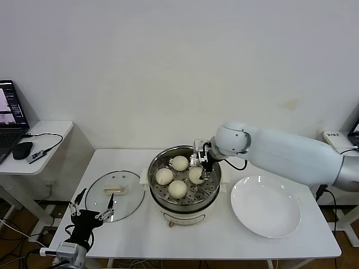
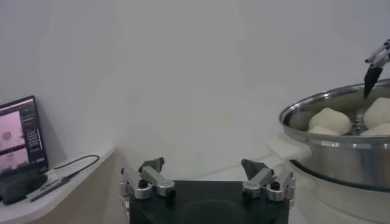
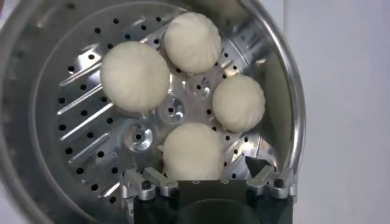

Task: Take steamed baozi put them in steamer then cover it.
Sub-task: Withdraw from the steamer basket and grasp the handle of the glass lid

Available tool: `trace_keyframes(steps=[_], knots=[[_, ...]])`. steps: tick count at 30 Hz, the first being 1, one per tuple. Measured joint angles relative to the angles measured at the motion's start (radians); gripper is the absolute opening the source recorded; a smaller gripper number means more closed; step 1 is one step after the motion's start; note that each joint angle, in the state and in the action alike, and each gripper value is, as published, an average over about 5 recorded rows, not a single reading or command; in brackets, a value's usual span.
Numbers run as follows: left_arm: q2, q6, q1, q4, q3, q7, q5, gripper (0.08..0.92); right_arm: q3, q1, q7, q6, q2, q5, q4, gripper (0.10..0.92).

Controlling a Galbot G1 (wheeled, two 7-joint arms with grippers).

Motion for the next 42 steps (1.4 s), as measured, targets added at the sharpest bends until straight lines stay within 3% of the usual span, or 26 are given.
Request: trace_keyframes(steps=[11,18,27,34,42], knots=[[0.002,0.000,0.001,-0.016,0.007,0.000,0.001,0.823,0.069,-0.023,0.100,0.006,-0.128,0.077,0.128,0.823],[-0.001,-0.007,-0.004,-0.006,0.018,-0.001,0.002,0.823,0.219,-0.175,0.311,0.046,-0.267,0.147,0.246,0.823],[-0.010,-0.024,-0.011,0.017,0.030,-0.003,0.007,0.823,0.648,-0.672,0.597,0.248,-0.360,0.128,0.323,0.823],[-0.029,-0.047,-0.010,0.044,0.044,-0.014,0.017,0.823,1.082,-1.109,0.687,0.463,-0.227,0.035,0.335,0.823],[-0.037,-0.089,-0.025,0.102,0.059,-0.034,0.067,0.823,1.530,-1.517,0.644,0.638,0.065,-0.047,0.348,0.823]])
